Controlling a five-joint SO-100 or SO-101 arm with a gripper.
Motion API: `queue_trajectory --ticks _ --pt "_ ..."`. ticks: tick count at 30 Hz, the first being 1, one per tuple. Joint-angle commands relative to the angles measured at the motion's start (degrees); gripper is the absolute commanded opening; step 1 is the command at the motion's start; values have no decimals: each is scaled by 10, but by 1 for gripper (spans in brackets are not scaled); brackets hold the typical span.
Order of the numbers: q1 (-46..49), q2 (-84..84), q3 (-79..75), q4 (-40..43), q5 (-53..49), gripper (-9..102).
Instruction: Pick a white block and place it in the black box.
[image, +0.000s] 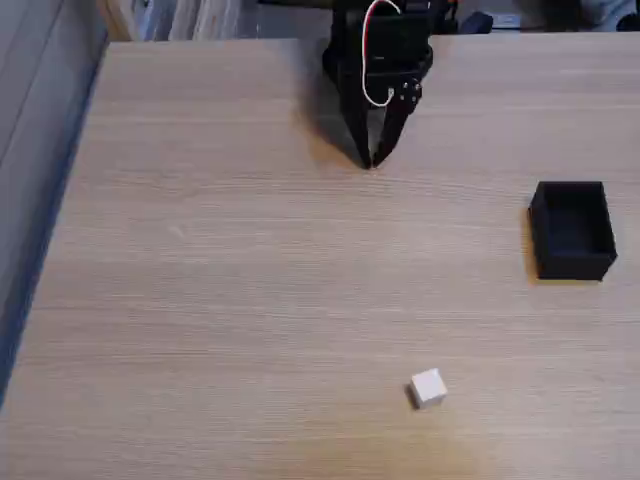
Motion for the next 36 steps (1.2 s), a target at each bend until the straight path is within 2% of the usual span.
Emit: queue_trajectory --ticks 1,36 --pt "-4 4 8 2 7 0" --pt "5 4 8 2 8 0"
